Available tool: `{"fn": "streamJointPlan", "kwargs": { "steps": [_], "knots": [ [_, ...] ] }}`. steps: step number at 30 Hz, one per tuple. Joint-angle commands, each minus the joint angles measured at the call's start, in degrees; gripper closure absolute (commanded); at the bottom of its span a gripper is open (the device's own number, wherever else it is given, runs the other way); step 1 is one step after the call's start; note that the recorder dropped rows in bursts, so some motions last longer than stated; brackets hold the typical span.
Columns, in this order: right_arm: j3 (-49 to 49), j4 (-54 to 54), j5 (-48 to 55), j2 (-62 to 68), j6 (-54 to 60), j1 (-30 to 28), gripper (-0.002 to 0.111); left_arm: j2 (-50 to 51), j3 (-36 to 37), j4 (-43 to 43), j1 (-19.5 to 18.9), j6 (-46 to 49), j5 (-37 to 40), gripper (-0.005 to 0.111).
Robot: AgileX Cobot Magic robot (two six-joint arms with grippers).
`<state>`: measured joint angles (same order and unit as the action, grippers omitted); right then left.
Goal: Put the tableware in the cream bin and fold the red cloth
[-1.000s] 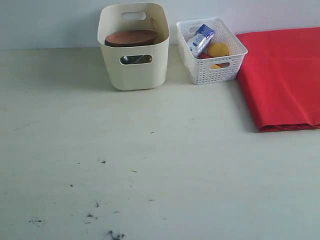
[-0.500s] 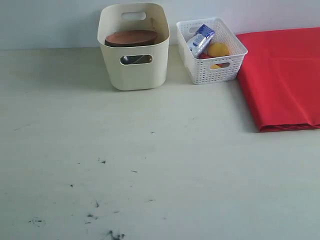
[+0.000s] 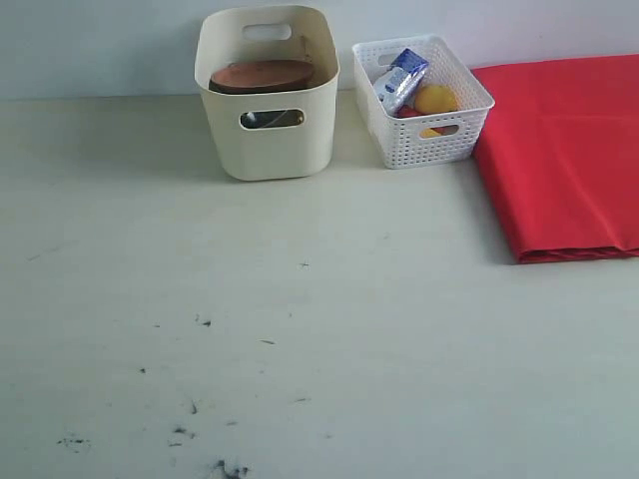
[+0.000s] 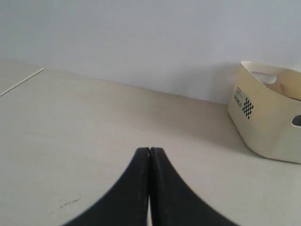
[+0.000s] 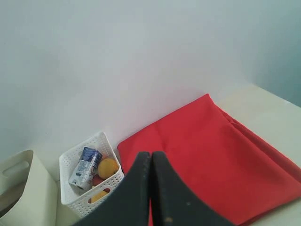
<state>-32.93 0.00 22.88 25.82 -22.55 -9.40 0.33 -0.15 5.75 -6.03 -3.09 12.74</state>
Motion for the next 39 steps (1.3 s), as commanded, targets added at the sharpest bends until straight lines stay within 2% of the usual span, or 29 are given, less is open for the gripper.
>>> {"fn": "streamJointPlan", "kwargs": {
  "steps": [1,9,18,39],
  "knots": [
    [0.3,0.0,-0.3,-0.3,0.0,0.1,0.108,-0.3,0.1,0.1,0.5,1.0,2.8,0.106],
    [0.3,0.0,-0.3,-0.3,0.0,0.1,0.108,-0.3,0.1,-3.2,6.6,1.1,5.5,0.106],
    [0.3,0.0,-0.3,-0.3,0.0,0.1,0.108,-0.3,0.1,-0.6,6.6,0.3,5.2,0.106],
    [0.3,0.0,-0.3,-0.3,0.0,0.1,0.108,-0.3,0.1,-0.8,6.6,0.3,5.3,0.106]
  ]
}}
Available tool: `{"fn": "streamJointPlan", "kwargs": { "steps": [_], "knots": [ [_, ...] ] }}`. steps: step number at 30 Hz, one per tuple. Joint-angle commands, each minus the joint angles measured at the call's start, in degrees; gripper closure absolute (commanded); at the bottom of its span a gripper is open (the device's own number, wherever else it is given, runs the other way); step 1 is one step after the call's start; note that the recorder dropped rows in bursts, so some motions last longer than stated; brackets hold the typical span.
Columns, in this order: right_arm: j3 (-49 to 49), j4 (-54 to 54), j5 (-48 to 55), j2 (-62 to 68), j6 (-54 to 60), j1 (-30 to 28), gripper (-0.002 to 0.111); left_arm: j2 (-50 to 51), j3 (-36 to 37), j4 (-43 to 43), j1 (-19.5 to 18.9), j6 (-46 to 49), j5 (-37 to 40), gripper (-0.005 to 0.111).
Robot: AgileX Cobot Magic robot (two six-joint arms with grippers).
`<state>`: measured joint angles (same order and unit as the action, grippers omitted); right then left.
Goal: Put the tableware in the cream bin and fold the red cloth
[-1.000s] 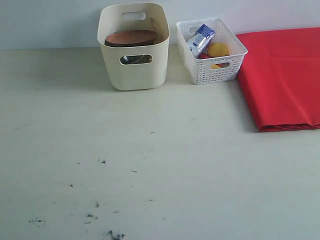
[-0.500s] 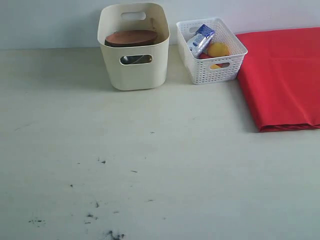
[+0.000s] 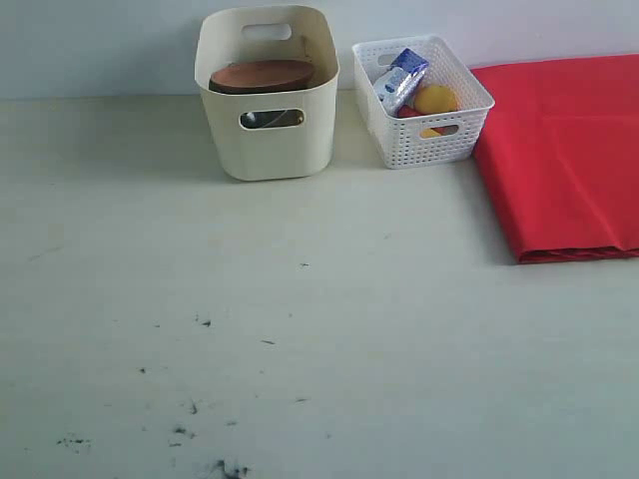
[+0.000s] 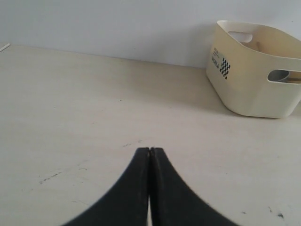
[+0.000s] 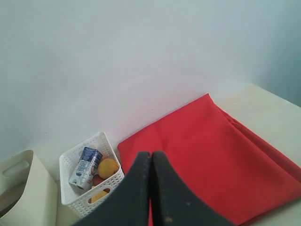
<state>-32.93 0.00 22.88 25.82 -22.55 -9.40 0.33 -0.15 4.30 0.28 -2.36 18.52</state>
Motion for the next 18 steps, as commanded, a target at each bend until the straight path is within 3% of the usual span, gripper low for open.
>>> {"fn": "streamJointPlan", "kwargs": {
  "steps": [1,18],
  "knots": [
    [0.3,0.0,-0.3,-0.3,0.0,0.1,0.108,-0.3,0.1,0.7,0.3,-0.4,-0.5,0.106],
    [0.4,2.4,-0.3,-0.3,1.3,0.1,0.108,-0.3,0.1,0.7,0.3,-0.4,-0.5,0.106]
  ]
}}
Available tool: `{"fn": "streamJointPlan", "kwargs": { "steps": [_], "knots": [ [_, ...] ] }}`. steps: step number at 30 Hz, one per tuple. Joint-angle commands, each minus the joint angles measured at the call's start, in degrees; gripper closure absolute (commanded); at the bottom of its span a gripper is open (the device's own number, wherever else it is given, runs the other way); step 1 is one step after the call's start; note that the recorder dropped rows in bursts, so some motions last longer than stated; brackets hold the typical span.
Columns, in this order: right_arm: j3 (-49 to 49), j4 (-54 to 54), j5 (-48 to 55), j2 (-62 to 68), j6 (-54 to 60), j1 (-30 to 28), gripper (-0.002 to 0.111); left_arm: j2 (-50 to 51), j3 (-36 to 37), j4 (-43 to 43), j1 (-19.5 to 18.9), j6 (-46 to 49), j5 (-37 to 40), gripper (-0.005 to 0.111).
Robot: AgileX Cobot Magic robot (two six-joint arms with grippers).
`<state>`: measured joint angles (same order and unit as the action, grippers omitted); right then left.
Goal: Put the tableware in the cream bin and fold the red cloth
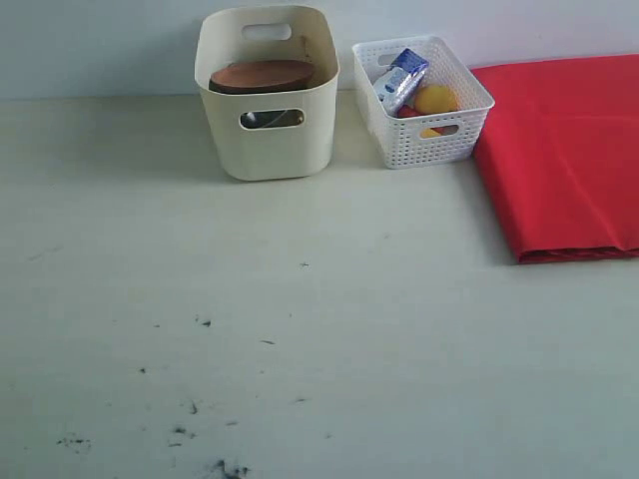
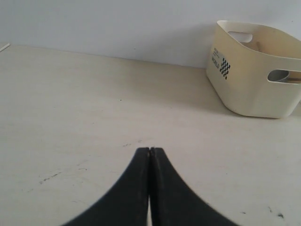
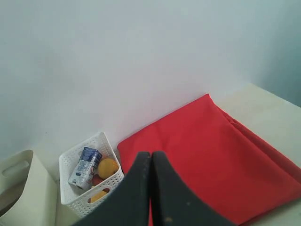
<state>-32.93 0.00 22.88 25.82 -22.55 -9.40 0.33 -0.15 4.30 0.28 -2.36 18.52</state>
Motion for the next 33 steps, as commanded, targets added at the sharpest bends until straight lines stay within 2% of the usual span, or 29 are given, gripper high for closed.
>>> {"fn": "streamJointPlan", "kwargs": {
  "steps": [1,20,26,33],
  "knots": [
    [0.4,2.6,-0.3,-0.3,1.9,0.1,0.108,-0.3,0.1,0.7,0.3,-0.4,-0.5,0.106],
    [0.6,0.9,1.4,-0.5,2.8,0.1,0.108,-0.3,0.1,0.7,0.3,-0.4,-0.5,0.106],
    [5.9,-13.1,-3.3,-3.7,24.7,0.1,0.108,-0.3,0.1,0.7,0.3,-0.4,-0.5,0.106],
    [13.6,-10.5,-2.6,-9.1,24.9,0.1,0.108,-0.3,0.1,0.7,0.3,-0.4,-0.5,0.106]
  ]
}}
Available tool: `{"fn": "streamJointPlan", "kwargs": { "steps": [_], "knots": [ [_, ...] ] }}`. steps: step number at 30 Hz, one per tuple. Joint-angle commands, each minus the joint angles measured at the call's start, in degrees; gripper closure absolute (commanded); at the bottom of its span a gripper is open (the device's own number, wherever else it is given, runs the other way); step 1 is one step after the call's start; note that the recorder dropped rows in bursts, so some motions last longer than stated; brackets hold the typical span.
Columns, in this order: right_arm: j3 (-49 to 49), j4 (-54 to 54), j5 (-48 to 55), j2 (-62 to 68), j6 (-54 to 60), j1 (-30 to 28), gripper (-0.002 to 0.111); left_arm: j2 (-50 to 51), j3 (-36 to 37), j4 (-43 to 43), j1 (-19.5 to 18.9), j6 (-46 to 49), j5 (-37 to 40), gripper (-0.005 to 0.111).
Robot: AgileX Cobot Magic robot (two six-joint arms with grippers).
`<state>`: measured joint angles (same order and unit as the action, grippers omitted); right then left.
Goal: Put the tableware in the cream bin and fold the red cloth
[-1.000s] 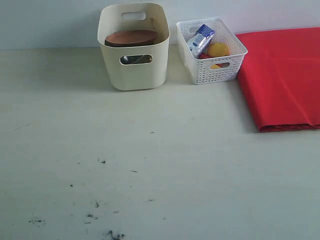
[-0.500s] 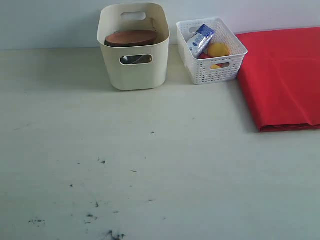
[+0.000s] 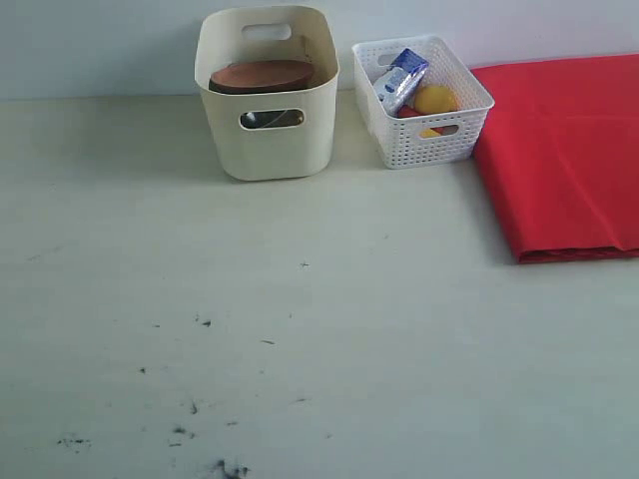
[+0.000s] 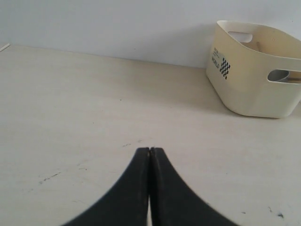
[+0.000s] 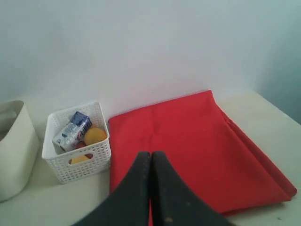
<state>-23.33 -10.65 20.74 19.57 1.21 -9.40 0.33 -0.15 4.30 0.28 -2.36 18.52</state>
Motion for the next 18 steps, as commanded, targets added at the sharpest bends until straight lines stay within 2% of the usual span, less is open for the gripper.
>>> {"fn": "streamJointPlan", "kwargs": {
  "steps": [1,6,13,18],
  "knots": [
    [4.9,0.1,-0.5,-3.4,1.1,0.1,0.108,-0.3,0.1,0.7,0.3,-0.4,-0.5,0.106],
    [9.3,0.1,-0.4,-6.1,1.1,0.2,0.108,-0.3,0.1,0.7,0.3,-0.4,-0.5,0.106],
    [12.1,1.7,0.1,-7.8,1.1,5.3,0.108,-0.3,0.1,0.7,0.3,-0.4,-0.5,0.106],
    [15.3,2.7,0.1,-7.8,1.1,6.1,0.108,-0.3,0.1,0.7,0.3,-0.4,-0.5,0.106]
  ]
}}
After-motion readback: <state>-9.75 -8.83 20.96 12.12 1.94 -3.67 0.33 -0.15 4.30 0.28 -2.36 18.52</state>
